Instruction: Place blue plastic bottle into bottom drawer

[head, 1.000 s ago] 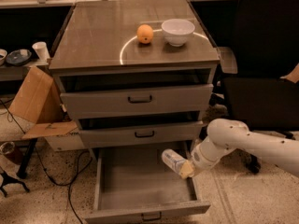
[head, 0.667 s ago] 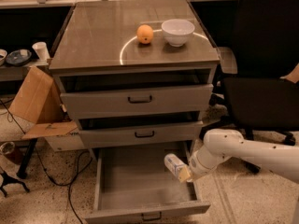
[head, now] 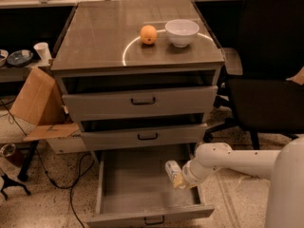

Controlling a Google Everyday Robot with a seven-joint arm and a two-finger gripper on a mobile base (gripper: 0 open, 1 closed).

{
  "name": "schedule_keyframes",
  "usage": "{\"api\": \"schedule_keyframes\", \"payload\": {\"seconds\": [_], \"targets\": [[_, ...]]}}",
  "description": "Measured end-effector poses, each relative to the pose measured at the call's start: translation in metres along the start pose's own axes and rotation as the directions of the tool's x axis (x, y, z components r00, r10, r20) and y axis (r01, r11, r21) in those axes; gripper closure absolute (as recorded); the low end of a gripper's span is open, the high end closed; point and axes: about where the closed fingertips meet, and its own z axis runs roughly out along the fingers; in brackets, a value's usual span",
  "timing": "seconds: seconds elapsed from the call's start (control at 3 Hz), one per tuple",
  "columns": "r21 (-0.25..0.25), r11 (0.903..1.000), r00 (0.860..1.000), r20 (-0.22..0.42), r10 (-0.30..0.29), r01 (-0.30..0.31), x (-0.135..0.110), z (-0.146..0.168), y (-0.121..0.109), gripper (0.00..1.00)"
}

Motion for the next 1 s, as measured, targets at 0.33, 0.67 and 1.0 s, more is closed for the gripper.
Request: {"api": "schedule_keyframes", "payload": {"seconds": [0.33,0.67,1.0], "targets": [[-0.003,0.999,0.999,0.005,0.044,-0.044,-0.005,0.02,0.002,1.0],[-0.005,0.9976,0.998,0.008,0.069,-0.068,-0.008,0.031,0.003,1.0],[-0.006,0.9967,0.997,0.009,0.081,-0.081,-0.009,0.037,0.004,1.0]]}}
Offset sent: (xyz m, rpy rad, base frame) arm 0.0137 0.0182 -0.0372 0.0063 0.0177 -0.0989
